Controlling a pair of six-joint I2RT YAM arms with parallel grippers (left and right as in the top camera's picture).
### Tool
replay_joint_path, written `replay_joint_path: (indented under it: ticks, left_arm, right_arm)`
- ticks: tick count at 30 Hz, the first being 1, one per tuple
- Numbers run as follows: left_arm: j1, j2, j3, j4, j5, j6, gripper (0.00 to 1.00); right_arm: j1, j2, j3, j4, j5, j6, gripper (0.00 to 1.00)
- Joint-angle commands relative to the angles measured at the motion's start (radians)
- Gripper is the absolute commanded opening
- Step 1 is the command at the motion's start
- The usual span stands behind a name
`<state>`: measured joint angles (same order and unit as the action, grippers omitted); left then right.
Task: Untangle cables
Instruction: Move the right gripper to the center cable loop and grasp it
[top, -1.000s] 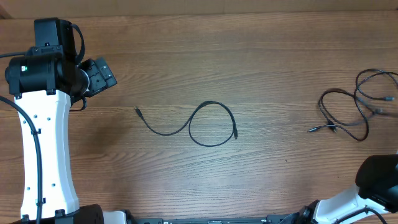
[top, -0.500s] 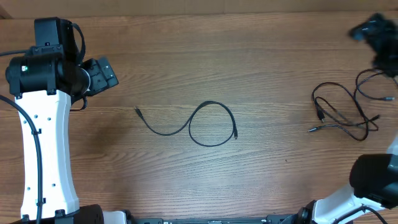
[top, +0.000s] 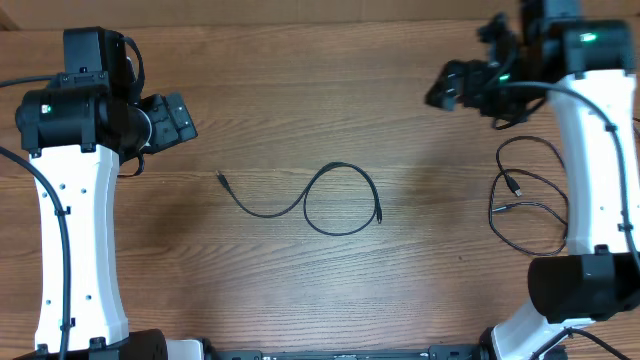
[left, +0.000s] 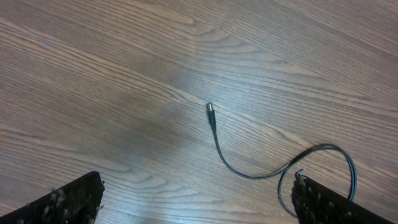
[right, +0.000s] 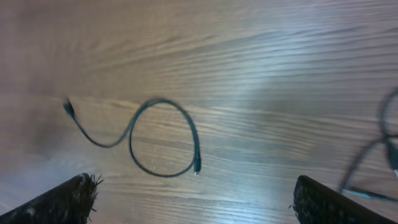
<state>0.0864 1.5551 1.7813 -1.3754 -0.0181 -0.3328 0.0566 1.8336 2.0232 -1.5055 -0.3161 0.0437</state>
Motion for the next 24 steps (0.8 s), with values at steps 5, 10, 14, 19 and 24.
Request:
replay_joint_path:
  ticks: [5,10,14,19,24]
  left_arm:
    - [-0.005,-0.013,0.017,0.000,0.011,0.024,0.97]
    - [-0.005,-0.013,0.017,-0.001,0.011,0.028,0.97]
    - [-0.005,-0.013,0.017,-0.001,0.019,0.044,0.97]
    - [-0.010,-0.013,0.017,0.000,0.019,0.058,0.97]
    - [-0.011,-0.013,0.017,-0.002,0.019,0.058,0.97]
  right_arm:
    - [0.245,-0.008,-0.286,0.214,0.037,0.260,1.00]
    - [0.378,-0.007,-0.409,0.391,0.058,0.383,1.00]
    - [0.464,0.006,-0.467,0.492,0.173,0.470,1.00]
    - [0.565,0.077,-0.468,0.568,0.307,0.483,1.00]
    - [0.629,0.161,-0.468,0.616,0.372,0.502,1.00]
